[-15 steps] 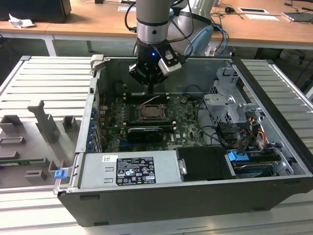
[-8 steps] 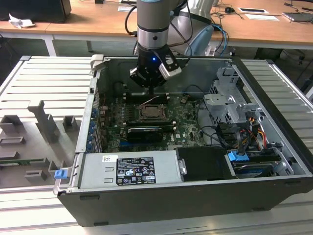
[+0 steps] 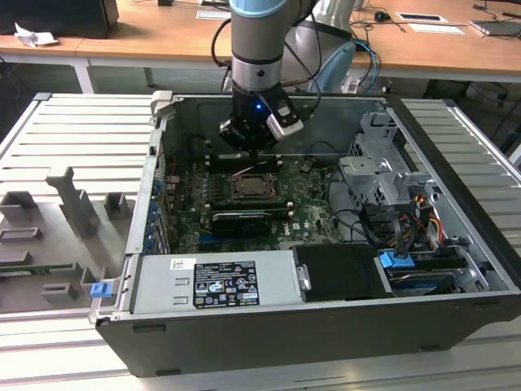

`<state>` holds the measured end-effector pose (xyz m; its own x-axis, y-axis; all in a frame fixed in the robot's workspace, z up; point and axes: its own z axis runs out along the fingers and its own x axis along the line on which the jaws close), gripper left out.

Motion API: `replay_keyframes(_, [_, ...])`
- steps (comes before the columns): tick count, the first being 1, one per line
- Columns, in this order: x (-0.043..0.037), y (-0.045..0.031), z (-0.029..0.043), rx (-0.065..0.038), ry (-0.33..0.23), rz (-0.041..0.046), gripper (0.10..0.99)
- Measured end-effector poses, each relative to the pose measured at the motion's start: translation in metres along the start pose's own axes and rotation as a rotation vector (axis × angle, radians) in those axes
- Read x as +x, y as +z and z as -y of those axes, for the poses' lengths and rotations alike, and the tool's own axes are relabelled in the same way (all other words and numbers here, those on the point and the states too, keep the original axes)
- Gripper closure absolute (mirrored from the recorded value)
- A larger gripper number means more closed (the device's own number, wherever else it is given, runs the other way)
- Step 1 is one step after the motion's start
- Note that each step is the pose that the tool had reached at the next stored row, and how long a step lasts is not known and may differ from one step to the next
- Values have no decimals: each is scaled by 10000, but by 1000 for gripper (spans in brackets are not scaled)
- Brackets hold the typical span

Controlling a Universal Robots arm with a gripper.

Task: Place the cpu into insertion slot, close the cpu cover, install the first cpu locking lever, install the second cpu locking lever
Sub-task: 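Install the first cpu locking lever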

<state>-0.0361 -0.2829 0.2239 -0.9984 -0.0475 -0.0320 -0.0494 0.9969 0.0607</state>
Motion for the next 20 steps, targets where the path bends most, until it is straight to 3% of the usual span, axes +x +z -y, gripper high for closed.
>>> replay_keyframes(11, [-94,127,-4,2,1,-6,980])
replay_keyframes(20, [-116,183,0,134,-3,-12,980])
